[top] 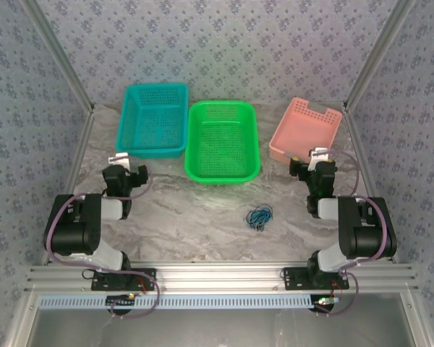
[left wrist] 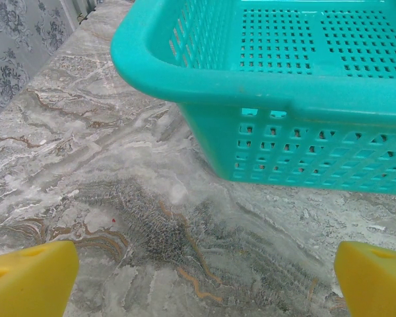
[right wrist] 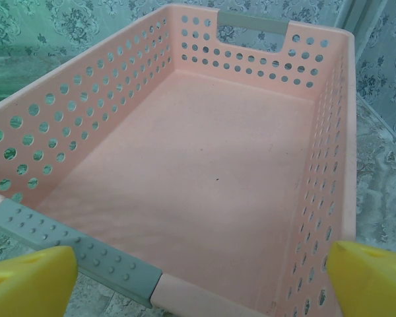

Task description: Untangle the cables

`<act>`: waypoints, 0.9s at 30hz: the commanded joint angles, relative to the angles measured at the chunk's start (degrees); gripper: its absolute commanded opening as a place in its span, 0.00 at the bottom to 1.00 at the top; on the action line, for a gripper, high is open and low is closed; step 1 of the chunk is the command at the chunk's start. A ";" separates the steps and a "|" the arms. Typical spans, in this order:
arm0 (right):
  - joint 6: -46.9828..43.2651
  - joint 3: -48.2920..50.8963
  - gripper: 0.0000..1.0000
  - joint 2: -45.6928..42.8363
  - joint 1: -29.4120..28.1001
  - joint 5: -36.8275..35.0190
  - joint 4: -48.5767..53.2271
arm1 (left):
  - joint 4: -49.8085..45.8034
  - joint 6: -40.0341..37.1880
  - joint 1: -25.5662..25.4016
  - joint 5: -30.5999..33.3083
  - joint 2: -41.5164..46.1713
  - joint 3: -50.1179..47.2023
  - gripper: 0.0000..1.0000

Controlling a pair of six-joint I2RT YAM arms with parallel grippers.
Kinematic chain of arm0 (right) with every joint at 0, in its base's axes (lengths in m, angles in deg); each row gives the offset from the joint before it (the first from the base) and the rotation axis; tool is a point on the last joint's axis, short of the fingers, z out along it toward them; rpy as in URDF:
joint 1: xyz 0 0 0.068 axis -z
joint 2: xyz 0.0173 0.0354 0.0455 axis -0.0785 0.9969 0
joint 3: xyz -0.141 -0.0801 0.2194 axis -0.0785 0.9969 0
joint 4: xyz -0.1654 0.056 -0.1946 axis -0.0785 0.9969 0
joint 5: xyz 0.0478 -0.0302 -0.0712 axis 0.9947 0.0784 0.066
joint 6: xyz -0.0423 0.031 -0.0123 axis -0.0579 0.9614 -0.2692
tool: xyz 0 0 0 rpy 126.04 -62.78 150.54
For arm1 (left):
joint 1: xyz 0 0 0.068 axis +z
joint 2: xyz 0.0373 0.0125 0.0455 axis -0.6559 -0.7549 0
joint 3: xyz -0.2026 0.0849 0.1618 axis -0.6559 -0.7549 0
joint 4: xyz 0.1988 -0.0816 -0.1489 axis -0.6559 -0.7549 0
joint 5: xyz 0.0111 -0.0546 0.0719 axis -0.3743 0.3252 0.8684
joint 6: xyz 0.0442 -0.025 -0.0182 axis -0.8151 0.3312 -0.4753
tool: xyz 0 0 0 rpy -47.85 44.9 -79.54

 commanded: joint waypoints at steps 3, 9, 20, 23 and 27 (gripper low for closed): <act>0.14 -0.15 0.99 1.20 0.18 1.08 3.57 | 0.50 -0.74 0.05 -1.24 0.48 1.23 0.99; -0.10 0.51 0.99 -0.15 0.08 1.40 3.25 | 1.00 -0.68 0.07 -1.08 0.54 1.10 0.99; -1.24 -2.98 0.99 -34.44 -9.04 -10.70 28.81 | -34.45 -0.67 -15.39 12.38 51.32 -1.85 0.99; 1.95 -14.73 0.99 -45.59 -12.31 -10.94 44.02 | -49.15 4.84 -15.19 11.90 56.71 7.09 0.99; 29.59 -37.51 0.99 -44.87 -11.57 -6.64 79.74 | -78.03 26.66 -12.64 3.12 51.45 27.28 0.99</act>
